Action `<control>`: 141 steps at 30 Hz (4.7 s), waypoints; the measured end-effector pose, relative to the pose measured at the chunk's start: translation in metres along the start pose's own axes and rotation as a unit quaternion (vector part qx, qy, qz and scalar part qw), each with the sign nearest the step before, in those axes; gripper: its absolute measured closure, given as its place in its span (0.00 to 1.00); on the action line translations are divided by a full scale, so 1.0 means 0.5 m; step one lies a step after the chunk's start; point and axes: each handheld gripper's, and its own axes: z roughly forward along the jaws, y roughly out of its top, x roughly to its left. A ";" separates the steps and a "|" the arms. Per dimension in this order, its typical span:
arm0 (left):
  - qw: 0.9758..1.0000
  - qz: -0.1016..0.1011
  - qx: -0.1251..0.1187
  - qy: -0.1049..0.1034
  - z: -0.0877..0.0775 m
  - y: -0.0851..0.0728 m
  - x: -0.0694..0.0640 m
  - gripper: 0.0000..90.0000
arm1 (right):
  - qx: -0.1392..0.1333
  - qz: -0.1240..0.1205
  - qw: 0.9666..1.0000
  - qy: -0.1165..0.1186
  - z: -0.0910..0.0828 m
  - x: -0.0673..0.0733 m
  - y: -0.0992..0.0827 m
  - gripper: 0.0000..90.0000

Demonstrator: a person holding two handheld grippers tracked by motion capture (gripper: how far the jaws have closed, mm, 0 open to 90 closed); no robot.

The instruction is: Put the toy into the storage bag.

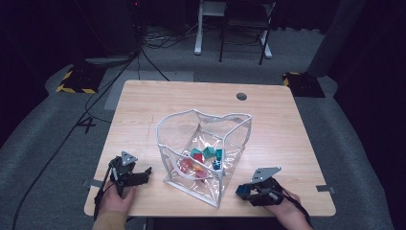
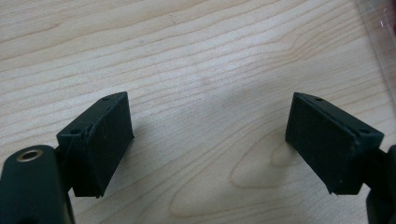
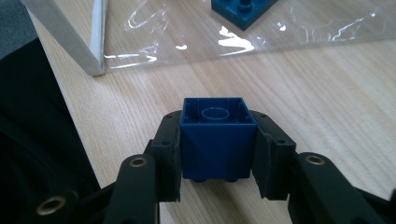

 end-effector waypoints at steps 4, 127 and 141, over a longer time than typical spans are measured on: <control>1.000 0.000 0.000 0.000 0.000 0.000 0.000 0.17 | -0.009 0.003 1.000 0.002 -0.022 -0.005 0.012 0.65; 1.000 -0.004 0.000 0.007 0.001 0.001 0.000 0.17 | 0.159 -0.066 0.984 0.037 0.071 -0.038 0.577 0.65; 1.000 -0.003 -0.001 0.008 0.001 0.002 0.001 0.17 | 0.131 -0.079 0.987 0.047 0.048 -0.030 0.572 0.47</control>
